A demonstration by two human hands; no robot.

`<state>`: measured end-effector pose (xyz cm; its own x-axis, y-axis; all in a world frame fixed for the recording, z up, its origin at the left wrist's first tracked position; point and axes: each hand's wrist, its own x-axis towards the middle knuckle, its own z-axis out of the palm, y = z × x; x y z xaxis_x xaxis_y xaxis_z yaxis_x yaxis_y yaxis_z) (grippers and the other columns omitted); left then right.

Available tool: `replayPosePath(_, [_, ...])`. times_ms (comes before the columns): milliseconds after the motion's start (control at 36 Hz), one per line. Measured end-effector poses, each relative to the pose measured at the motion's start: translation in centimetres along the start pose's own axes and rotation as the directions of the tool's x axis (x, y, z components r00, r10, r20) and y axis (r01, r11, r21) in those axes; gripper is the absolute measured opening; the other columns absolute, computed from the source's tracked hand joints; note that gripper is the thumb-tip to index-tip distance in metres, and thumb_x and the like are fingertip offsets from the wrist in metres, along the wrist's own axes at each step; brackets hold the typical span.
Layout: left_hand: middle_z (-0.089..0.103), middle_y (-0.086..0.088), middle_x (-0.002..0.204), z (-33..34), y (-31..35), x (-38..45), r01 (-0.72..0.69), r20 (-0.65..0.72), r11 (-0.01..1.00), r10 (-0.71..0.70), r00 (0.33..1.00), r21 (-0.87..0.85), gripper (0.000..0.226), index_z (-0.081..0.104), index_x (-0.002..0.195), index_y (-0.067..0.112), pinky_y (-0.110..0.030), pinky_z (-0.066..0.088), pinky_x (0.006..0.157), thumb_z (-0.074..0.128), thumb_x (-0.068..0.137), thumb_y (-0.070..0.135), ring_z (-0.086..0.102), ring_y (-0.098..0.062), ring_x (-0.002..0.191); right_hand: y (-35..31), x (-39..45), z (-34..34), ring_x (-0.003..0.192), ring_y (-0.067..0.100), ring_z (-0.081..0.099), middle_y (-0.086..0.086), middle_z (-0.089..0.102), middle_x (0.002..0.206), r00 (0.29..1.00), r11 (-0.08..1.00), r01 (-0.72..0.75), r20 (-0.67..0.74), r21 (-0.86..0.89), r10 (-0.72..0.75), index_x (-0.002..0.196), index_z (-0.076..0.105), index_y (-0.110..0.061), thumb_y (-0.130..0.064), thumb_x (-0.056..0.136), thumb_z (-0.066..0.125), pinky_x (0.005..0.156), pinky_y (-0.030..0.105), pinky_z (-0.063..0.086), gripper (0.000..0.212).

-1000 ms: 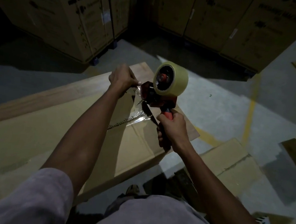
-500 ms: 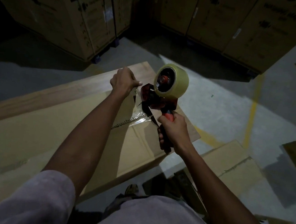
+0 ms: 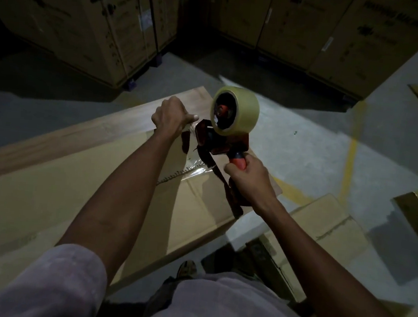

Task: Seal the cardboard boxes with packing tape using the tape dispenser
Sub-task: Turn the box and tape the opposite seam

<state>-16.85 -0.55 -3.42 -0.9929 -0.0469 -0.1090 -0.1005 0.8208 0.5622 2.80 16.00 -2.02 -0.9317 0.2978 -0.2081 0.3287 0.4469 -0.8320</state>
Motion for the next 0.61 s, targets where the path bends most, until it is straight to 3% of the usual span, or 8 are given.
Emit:
replayPosePath(167, [0.075,-0.007,0.09,0.1,-0.3,0.3,-0.012,0.0,1.0,0.012,1.0,-0.01,0.041,0.075,0.083,0.011,-0.035,0.038,0.07,0.084,0.077,0.05,0.068,-0.03,0.089,1.6,-1.2,-0.2,0.067,0.018,0.062,-0.002,0.062,0.071,0.999,0.996,0.043,-0.026,-0.077,-0.045,0.079,0.056,-0.027,-0.033,0.087,0.066,0.059,0.034,0.049,0.014])
replayPosePath(417, [0.076,-0.006,0.092,0.1,-0.8,-0.5,-0.06,-0.014,0.995,0.059,0.998,-0.081,0.04,0.077,0.085,0.011,-0.034,0.039,0.071,0.08,0.082,0.05,0.068,-0.028,0.091,2.2,-1.7,0.4,0.072,0.022,0.065,-0.002,0.065,0.071,0.998,0.999,0.025,-0.056,-0.047,-0.028,0.079,0.059,-0.025,-0.036,0.084,0.064,0.064,0.037,0.053,0.013])
replayPosePath(611, [0.074,-0.013,0.099,-0.1,-0.7,-0.4,0.087,-0.001,0.987,-0.088,0.996,-0.135,0.043,0.075,0.095,0.004,-0.035,0.04,0.07,0.075,0.088,0.047,0.068,-0.031,0.094,2.4,-1.9,0.6,0.07,0.014,0.063,-0.006,0.064,0.073,0.998,0.999,0.025,-0.065,-0.024,-0.027,0.082,0.06,-0.028,-0.043,0.081,0.061,0.058,0.028,0.043,0.016])
